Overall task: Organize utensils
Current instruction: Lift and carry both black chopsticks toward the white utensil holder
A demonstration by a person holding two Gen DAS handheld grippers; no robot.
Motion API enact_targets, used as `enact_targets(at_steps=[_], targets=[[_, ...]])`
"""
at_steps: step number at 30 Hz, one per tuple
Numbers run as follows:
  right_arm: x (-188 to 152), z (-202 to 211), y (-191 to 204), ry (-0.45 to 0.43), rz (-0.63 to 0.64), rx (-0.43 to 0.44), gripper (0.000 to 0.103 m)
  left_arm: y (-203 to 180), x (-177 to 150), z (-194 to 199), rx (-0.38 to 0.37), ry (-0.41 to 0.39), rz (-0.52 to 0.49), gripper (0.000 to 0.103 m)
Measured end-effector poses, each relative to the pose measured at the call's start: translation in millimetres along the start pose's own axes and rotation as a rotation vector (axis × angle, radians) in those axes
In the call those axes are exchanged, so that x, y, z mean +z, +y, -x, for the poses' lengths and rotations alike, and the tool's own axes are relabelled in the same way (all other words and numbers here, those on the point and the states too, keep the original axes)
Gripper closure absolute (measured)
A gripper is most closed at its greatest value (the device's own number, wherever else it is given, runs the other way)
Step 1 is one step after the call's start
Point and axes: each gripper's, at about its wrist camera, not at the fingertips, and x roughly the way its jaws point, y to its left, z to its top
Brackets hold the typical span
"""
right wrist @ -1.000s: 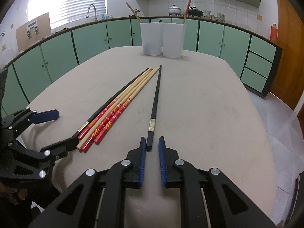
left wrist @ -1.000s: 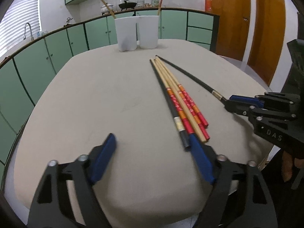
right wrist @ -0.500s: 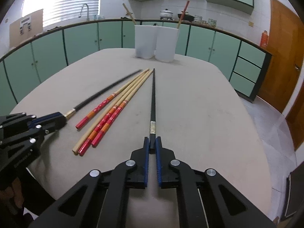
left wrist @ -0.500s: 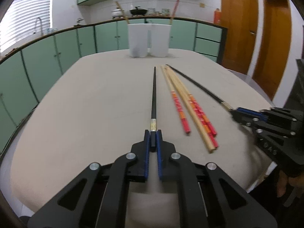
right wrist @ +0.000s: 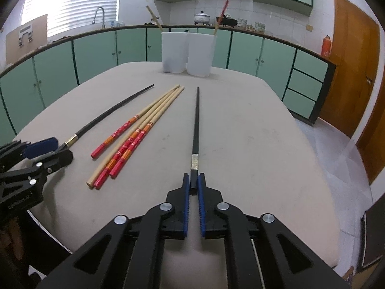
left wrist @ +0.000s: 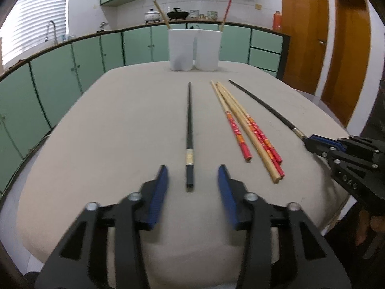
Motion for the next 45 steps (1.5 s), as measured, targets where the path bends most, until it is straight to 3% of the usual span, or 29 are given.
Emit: enact_targets(at_steps=[1,2,11,21,35,45], targets=[[1.0,-0.7,1.4,-0.002,0.006,0.000,0.095,-1.4,0.9,-0.5,-0.009,0.001,-0.002,0.093],[1.7,-1.0,1.3,-0.002,0.007,0.000,0.096,-3.1,3.1,-1.1,-0.025,0.002,-0.004,0.095],[31.8,42.7,-11.2,-0.047,-0.044,0.041,0.096,-2.5,38.6,38.6,-0.074,-0.075,0.043,0.097],[112.6,92.6,-21.6,-0.061,0.008,0.081,0.097,11.8,106.0,86.4,-0.095,-0.144,0.042,0.097],[232.8,69.9,-30.9,0.117,0.132,0.162,0.097,30.6,187.9,72.2,-0.174,-0.011,-0.008,0.097],[290.5,58.4,-42.2,0.199,0.137,0.174,0.097,44.6,241.2,58.0,-0.185,0.031,-0.017,0.097]])
